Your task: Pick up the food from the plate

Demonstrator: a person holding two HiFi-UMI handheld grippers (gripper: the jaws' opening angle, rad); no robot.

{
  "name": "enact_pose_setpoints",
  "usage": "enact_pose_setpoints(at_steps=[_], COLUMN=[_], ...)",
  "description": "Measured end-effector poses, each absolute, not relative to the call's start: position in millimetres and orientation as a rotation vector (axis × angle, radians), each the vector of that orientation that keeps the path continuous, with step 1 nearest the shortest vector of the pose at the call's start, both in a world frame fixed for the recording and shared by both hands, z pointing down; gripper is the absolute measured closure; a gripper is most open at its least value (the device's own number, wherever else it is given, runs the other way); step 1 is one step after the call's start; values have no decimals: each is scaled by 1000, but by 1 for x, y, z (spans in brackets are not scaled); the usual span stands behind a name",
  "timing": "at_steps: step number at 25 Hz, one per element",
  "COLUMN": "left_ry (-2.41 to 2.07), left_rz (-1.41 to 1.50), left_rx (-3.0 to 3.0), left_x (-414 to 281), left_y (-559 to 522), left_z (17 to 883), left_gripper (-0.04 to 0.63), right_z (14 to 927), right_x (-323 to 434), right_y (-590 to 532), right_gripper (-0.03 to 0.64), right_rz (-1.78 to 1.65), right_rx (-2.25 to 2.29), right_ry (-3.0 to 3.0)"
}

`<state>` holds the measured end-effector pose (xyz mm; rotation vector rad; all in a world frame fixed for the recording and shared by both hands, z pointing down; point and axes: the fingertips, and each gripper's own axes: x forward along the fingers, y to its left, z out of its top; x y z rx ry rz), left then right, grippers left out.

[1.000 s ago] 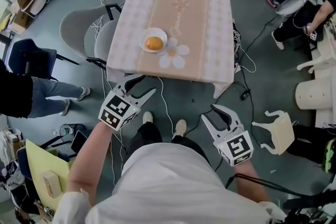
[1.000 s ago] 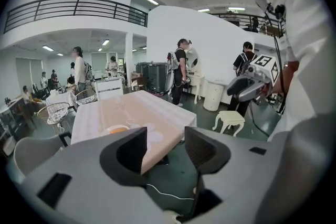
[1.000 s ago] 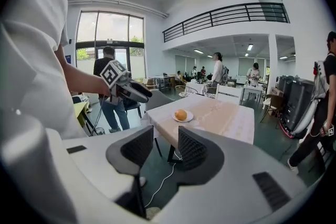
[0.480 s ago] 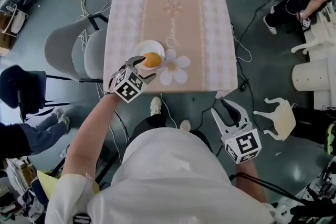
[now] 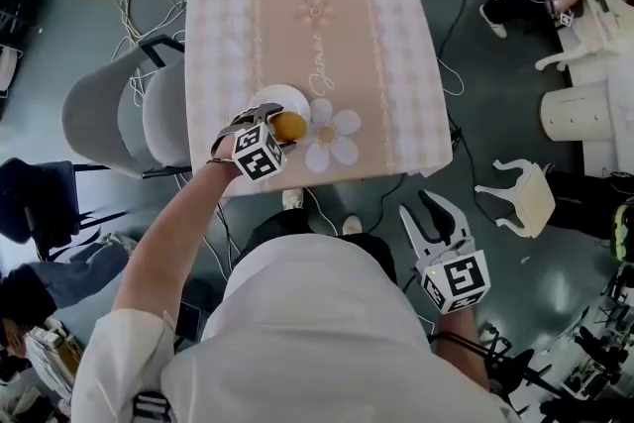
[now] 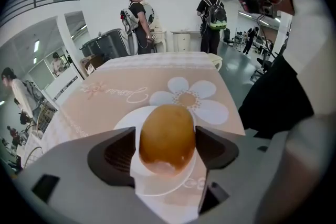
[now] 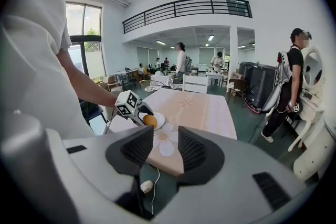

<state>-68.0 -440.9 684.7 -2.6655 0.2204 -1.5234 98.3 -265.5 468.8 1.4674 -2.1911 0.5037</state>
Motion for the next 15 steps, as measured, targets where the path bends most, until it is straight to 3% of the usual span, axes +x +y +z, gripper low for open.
enact_pose_setpoints(at_steps=[15], left_ry=[383], left_rz=[-1442], left_rx=[-2852], left_x=[-70], left_y=[-443], left_z=[667], left_gripper=[242], right_z=[470], right_x=[102], right_y=[-272], right_gripper=[462], right_rz=[464], right_rx=[1422], right_ry=[-2204])
